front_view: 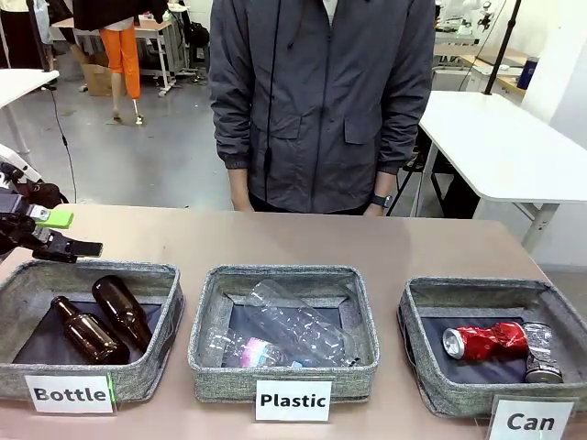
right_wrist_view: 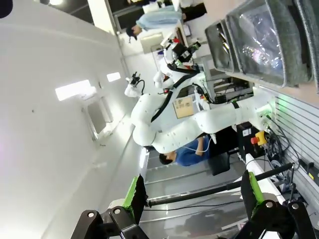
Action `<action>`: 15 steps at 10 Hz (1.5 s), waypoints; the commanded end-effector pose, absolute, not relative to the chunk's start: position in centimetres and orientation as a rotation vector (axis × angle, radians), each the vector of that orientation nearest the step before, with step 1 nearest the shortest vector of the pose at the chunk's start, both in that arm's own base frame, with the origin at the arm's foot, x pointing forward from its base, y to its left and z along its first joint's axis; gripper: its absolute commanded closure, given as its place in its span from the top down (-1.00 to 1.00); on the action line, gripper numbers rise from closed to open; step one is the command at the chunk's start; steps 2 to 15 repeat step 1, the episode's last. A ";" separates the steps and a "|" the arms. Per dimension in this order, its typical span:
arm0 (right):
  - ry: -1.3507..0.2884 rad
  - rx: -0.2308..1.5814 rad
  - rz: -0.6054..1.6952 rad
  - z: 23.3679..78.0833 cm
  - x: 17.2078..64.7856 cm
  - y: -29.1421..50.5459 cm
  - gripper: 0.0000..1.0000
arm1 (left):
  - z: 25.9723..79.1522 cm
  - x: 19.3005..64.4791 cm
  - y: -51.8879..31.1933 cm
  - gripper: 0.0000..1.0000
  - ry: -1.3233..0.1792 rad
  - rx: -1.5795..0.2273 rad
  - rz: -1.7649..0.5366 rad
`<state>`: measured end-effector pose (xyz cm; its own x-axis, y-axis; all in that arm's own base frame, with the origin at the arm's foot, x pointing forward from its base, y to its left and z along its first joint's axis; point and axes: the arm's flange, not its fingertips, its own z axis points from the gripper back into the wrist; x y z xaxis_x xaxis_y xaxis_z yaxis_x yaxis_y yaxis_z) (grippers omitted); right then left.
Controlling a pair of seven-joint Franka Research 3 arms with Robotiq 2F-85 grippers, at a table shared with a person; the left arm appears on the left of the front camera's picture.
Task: Sort the can waste into the basket.
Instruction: Pick up the can waste from the table and place it in the right Fabric basket.
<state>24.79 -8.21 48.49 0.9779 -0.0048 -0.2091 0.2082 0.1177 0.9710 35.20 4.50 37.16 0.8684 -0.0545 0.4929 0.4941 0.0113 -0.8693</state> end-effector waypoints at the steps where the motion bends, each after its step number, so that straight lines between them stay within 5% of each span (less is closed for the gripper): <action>1: 0.150 1.441 -0.153 48.6 24.7 -8.1 1.00 | 37.2 35.1 4.4 1.00 -0.372 -1.512 -0.462; 15: 0.150 1.441 -0.153 48.6 24.7 -8.1 1.00 | 37.2 35.1 4.4 1.00 -0.372 -1.512 -0.462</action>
